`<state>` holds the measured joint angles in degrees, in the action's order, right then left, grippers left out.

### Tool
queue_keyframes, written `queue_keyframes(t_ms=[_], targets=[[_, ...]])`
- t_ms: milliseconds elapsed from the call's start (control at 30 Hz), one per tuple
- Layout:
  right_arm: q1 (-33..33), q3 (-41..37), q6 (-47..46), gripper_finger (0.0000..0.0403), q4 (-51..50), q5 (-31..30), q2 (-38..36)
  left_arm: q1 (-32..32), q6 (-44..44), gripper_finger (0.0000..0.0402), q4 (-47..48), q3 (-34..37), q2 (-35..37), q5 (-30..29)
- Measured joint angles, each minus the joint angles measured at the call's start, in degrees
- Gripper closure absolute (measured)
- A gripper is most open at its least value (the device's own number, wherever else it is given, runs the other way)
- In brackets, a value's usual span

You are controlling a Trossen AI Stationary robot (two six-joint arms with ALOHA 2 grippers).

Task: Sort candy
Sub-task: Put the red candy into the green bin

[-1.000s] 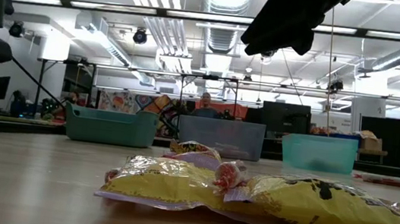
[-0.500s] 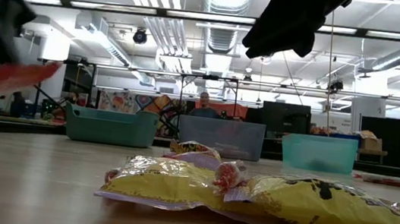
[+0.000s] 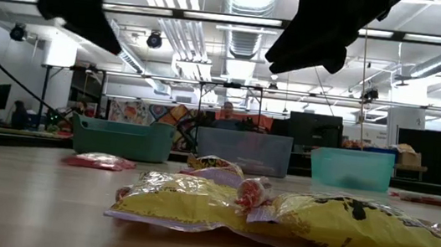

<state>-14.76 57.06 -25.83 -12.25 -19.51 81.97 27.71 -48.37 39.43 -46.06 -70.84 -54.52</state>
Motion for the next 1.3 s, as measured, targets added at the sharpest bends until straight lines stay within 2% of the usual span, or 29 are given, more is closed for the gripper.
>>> queue_keyframes(t_ms=[133, 200, 300, 400, 467, 633, 800, 967, 1033, 1133, 1300], targets=[[0.0, 0.0, -0.15, 0.0252, 0.91, 0.02, 0.0, -9.99, 10.96, 0.0401, -1.1, -0.07, 2.08, 0.79], [0.0, 0.0, -0.15, 0.0252, 0.89, 0.02, 0.0, -14.53, 18.84, 0.0401, -2.95, -0.07, 2.85, 5.8], [0.0, 0.0, -0.15, 0.0252, 0.78, 0.02, 0.0, -18.64, 32.79, 0.0401, -6.37, 0.67, 3.6, 23.11], [0.0, 0.0, -0.11, 0.0252, 0.72, 0.02, 0.0, -19.2, 42.62, 0.0401, -10.02, 3.31, 3.53, 41.99], [0.0, 0.0, 0.15, 0.0252, 0.72, 0.02, 0.0, -18.97, 43.27, 0.0401, -13.62, 5.44, 3.32, 47.55], [0.0, -0.05, 0.4, 0.0252, 0.63, 0.02, 0.0, -18.71, 39.22, 0.0379, -18.55, 11.21, 2.33, 48.45], [0.0, -0.17, 0.53, 0.0252, 0.61, 0.02, 0.0, -18.71, 38.2, 0.0318, -28.62, 17.06, 0.93, 46.23], [0.0, -0.17, 0.51, 0.0252, 0.63, 0.04, 0.0, -18.82, 37.14, 0.0248, -32.57, 20.26, -1.04, 38.02], [0.0, -0.17, 0.52, 0.0252, 0.65, 0.04, 0.0, -18.86, 36.88, 0.0228, -34.04, 21.05, -2.02, 36.97], [0.0, -0.17, 0.53, 0.0252, 0.72, 0.04, 0.0, -18.77, 36.87, 0.0214, -37.08, 22.13, -3.99, 37.1], [0.0, -0.17, 0.51, 0.0252, 0.93, 0.04, 0.0, -19.43, 35.74, 0.022, -38.49, 22.7, -7.57, 36.72]])
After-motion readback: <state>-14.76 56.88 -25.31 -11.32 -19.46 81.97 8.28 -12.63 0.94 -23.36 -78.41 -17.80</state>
